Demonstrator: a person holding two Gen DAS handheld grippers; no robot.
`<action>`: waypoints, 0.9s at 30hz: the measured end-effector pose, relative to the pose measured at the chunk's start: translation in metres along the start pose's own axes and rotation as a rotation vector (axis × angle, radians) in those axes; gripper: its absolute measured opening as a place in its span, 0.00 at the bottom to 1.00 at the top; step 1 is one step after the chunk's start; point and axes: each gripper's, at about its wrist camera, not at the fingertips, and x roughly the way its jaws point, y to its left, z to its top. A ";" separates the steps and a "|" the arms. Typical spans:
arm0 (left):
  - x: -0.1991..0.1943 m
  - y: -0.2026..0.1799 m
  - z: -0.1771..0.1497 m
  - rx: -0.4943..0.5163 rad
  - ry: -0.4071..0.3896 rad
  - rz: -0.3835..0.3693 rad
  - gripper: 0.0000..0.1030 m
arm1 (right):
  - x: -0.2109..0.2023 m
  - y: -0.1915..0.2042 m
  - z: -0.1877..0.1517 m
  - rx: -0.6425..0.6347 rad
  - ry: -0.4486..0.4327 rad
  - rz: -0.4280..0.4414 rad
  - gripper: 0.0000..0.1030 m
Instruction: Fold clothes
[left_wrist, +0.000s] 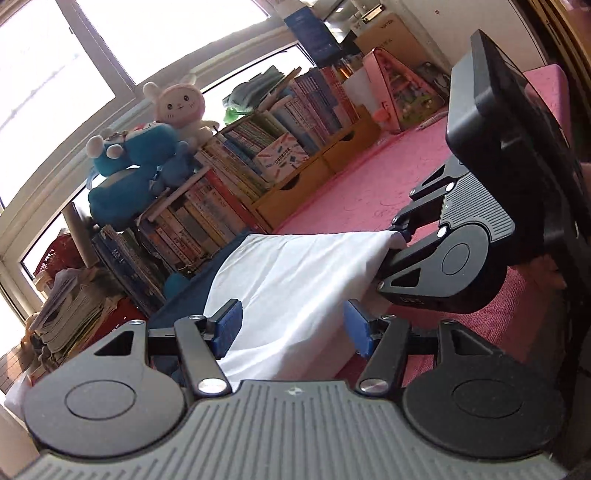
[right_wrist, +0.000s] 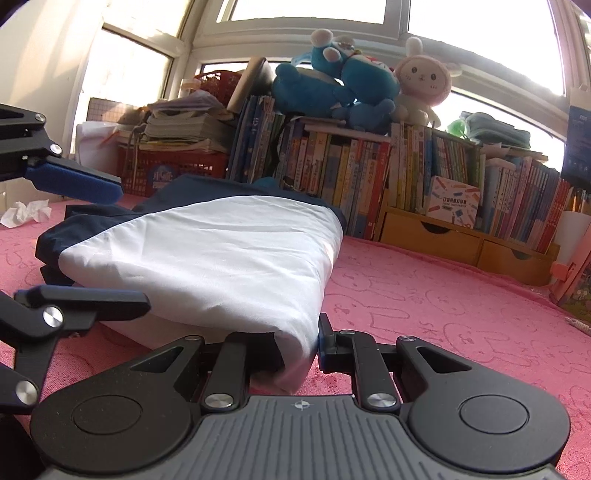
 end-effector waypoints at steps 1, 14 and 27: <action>0.005 -0.001 0.000 0.012 0.005 -0.011 0.59 | 0.000 -0.001 0.000 0.005 -0.002 0.002 0.18; 0.035 -0.018 0.004 0.176 0.021 -0.039 0.43 | -0.002 -0.005 0.000 0.033 -0.018 0.019 0.19; 0.044 -0.009 -0.028 0.350 0.204 0.065 0.05 | -0.002 -0.007 0.000 0.068 -0.023 -0.026 0.18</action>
